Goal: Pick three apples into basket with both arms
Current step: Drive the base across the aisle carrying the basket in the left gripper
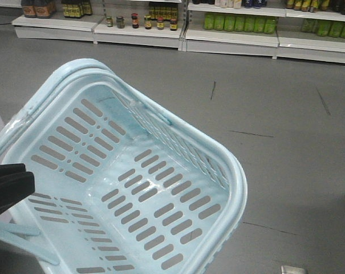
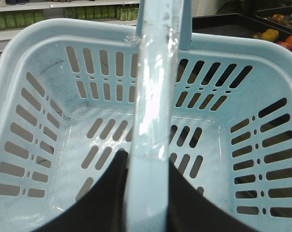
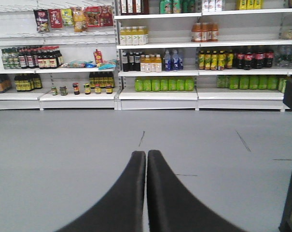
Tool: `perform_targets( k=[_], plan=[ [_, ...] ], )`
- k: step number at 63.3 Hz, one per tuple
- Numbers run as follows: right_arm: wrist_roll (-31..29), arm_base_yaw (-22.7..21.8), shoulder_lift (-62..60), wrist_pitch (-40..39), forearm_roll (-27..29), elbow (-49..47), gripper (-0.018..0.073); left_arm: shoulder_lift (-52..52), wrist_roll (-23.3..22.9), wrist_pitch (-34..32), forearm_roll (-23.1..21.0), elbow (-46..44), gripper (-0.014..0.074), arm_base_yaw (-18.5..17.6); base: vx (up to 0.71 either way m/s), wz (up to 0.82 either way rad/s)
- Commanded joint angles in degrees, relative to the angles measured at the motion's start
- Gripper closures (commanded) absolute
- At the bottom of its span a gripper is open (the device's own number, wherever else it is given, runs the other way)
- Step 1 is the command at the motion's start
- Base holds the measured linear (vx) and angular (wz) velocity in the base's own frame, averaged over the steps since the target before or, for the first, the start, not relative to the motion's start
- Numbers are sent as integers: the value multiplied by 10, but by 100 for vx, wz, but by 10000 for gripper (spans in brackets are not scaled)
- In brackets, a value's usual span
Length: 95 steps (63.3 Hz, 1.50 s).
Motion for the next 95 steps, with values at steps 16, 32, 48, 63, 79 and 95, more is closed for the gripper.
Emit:
perform_targets(
  k=[16,32,48,63,79,95],
  plan=[
    [-4,-3,-7,-41,-7,7,564,-1,-7,-45,-29,-15,603,-2,14,25],
    [-4,-3,-7,-41,-7,7,564,-1,-7,-45,-29,-15,603,-2,16,13],
    [-4,-3,-7,-41,-7,7,564,-1,-7,-45,-29,-15,603,-2,18,3],
    [-4,-3,-7,-41,-7,7,564,-1,-7,-45,-29,-15,603,-2,20,-6],
    [-4,-3,-7,-41,-7,7,564,-1,-7,-45,-29,-15,603,-2,21,-14],
    [-4,-3,-7,-41,-7,7,564,-1,-7,-45,-29,-15,603,-2,21,-19]
  ],
)
